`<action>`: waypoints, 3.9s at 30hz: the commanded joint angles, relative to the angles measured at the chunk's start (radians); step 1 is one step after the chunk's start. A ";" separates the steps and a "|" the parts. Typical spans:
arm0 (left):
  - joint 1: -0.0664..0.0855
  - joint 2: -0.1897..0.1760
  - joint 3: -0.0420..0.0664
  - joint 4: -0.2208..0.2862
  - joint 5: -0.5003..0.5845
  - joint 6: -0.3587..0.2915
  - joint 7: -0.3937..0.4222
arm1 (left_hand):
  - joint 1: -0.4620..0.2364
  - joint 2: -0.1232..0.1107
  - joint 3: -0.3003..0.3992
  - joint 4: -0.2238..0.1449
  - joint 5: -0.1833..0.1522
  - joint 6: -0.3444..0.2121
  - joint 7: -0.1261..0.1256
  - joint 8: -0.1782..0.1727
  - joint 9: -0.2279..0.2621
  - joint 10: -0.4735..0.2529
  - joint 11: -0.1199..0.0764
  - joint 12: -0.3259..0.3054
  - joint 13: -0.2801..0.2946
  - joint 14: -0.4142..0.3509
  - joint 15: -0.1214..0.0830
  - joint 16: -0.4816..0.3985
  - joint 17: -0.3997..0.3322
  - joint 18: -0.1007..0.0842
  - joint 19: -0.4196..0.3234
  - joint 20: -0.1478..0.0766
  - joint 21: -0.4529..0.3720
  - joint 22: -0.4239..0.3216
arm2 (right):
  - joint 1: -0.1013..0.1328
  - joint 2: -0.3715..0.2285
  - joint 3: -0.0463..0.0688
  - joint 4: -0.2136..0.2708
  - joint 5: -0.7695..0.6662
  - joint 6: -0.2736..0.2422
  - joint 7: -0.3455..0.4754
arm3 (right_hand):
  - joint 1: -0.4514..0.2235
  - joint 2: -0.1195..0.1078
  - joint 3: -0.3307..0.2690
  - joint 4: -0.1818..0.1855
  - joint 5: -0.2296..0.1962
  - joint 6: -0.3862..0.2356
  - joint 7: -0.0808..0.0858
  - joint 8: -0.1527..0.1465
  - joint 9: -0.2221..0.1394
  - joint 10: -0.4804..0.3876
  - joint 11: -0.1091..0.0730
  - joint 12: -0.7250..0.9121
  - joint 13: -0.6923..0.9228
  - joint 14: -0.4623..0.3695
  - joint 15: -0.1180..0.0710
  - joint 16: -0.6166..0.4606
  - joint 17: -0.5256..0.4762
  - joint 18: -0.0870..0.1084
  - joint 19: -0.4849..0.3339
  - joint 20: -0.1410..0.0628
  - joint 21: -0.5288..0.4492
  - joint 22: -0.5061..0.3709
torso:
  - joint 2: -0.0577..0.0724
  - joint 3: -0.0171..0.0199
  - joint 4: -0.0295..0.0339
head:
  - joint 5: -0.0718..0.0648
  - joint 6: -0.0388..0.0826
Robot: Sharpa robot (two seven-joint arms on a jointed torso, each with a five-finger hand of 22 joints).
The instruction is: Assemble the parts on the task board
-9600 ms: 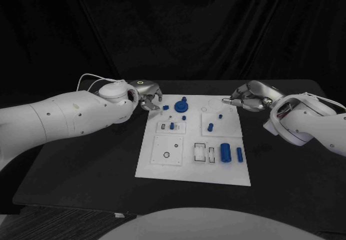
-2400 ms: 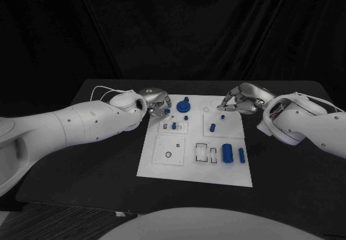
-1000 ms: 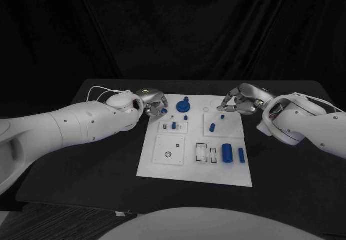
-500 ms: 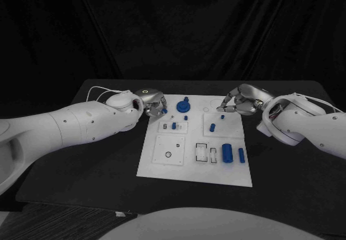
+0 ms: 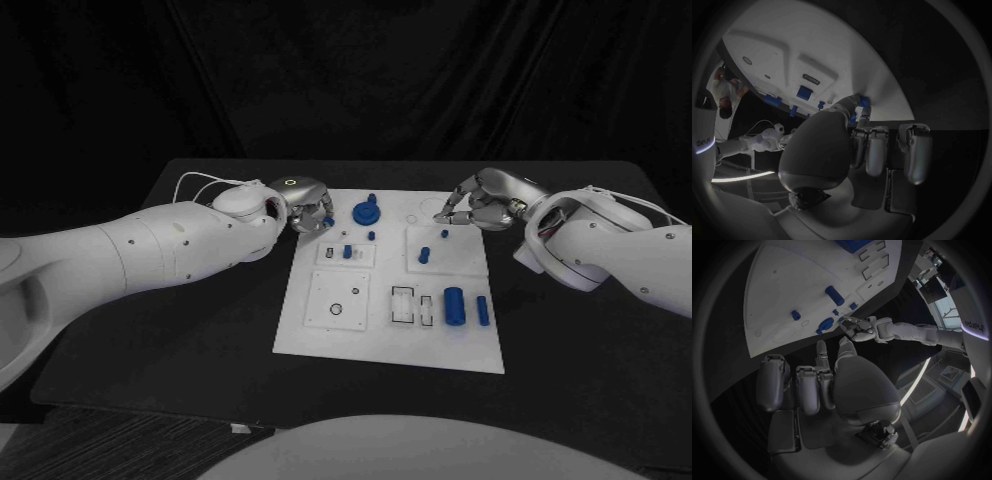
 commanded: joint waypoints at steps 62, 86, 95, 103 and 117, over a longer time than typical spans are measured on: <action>0.024 -0.249 -0.004 0.262 0.993 0.198 0.302 | -0.060 0.033 -0.006 0.027 0.021 0.112 -0.018 0.021 0.018 0.110 -0.016 0.003 0.253 0.107 -0.019 0.010 0.268 0.014 0.059 -0.021 -0.010 0.249 | 0.044 0.213 0.001 -0.015 -0.490 -0.263 0.176 | 0.255 -0.131 0.257 -0.060 -0.136 0.020 -0.083 -0.202 -0.075 0.111 -0.083 -0.014 0.232 0.088 -0.085 -0.009 0.160 0.019 -0.004 -0.078 -0.011 0.200 | -0.003 -0.0032 0.0017 | 0.025 0.000; 0.024 -0.273 -0.004 0.312 0.996 0.218 0.265 | -0.058 0.033 -0.008 0.026 0.023 0.113 -0.020 0.022 0.018 0.110 -0.017 0.003 0.253 0.107 -0.020 0.010 0.268 0.014 0.058 -0.022 -0.012 0.249 | 0.007 0.358 0.001 -0.115 -0.703 -0.206 0.213 | 0.247 -0.237 0.449 -0.039 -0.110 0.061 -0.080 -0.266 -0.098 0.111 -0.084 -0.014 0.232 0.094 -0.090 0.003 0.189 -0.015 0.060 -0.077 0.139 0.243 | -0.001 -0.0029 0.0023 | 0.027 0.000; 0.024 -0.279 -0.004 0.324 0.996 0.222 0.260 | -0.054 0.035 -0.009 0.023 0.026 0.115 -0.021 0.023 0.019 0.110 -0.018 0.003 0.253 0.107 -0.021 0.010 0.268 0.014 0.058 -0.022 -0.012 0.249 | -0.001 0.368 0.001 -0.132 -0.706 -0.177 0.184 | 0.222 -0.266 0.454 -0.030 -0.163 0.035 -0.077 -0.290 -0.097 0.111 -0.080 -0.014 0.232 0.093 -0.086 0.001 0.186 -0.014 0.056 -0.073 0.138 0.242 | -0.002 -0.0017 0.0011 | 0.029 0.000; 0.024 -0.282 -0.004 0.330 0.996 0.229 0.252 | -0.053 0.035 -0.009 0.022 0.027 0.116 -0.022 0.023 0.019 0.110 -0.019 0.003 0.253 0.107 -0.021 0.010 0.268 0.014 0.057 -0.022 -0.013 0.248 | -0.003 0.370 0.001 -0.140 -0.707 -0.167 0.162 | 0.216 -0.271 0.454 -0.026 -0.173 0.015 -0.075 -0.302 -0.097 0.111 -0.080 -0.014 0.232 0.093 -0.086 0.002 0.187 -0.014 0.055 -0.072 0.139 0.241 | -0.002 -0.0020 -0.0003 | 0.030 0.000; 0.024 -0.281 -0.004 0.335 0.996 0.248 0.234 | -0.052 0.035 -0.010 0.021 0.028 0.117 -0.022 0.024 0.020 0.110 -0.019 0.003 0.253 0.107 -0.021 0.010 0.268 0.015 0.057 -0.023 -0.014 0.248 | -0.018 0.383 0.001 -0.160 -0.707 -0.203 0.168 | 0.195 -0.273 0.448 -0.010 -0.196 0.022 -0.070 -0.297 -0.086 0.111 -0.075 -0.014 0.232 0.094 -0.083 0.003 0.191 -0.014 0.055 -0.071 0.139 0.241 | -0.002 -0.0009 -0.0013 | 0.025 0.000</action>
